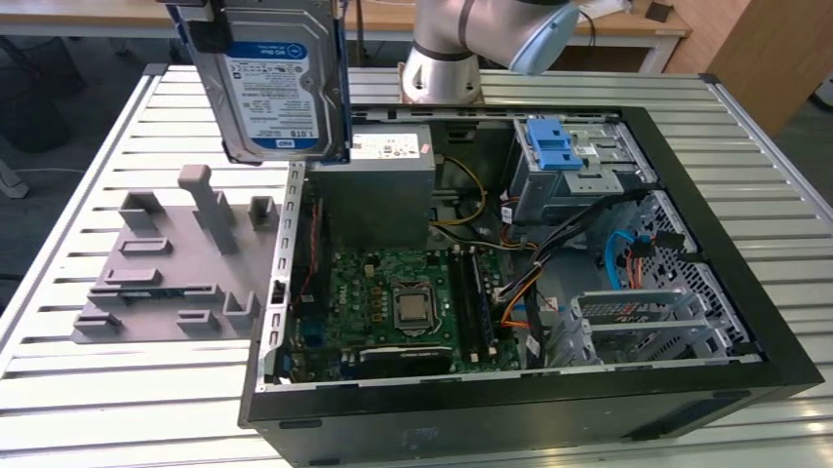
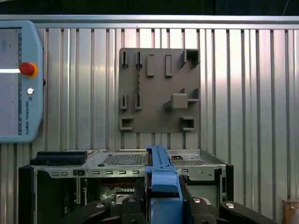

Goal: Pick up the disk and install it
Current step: 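Pick up the disk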

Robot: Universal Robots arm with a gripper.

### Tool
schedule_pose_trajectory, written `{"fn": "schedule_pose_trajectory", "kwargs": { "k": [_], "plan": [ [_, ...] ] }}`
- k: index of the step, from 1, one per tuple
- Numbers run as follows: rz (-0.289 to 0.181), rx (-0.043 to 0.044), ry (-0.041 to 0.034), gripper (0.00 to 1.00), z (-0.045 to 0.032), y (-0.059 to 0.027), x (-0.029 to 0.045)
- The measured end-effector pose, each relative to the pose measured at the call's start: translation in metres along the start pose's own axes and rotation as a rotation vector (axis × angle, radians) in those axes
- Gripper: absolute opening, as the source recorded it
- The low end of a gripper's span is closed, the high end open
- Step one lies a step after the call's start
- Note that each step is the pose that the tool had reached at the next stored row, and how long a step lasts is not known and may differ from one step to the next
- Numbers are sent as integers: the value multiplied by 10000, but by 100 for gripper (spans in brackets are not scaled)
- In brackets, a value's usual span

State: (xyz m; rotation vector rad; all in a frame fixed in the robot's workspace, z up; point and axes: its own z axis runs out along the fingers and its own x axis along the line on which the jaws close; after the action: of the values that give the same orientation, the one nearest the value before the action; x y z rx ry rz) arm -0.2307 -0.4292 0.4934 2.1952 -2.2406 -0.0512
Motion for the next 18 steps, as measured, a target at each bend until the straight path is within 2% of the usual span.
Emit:
{"fn": "schedule_pose_trajectory", "kwargs": {
  "k": [18],
  "plan": [
    [-1, 1, -1, 36, -5, -221, 5]
  ]
}}
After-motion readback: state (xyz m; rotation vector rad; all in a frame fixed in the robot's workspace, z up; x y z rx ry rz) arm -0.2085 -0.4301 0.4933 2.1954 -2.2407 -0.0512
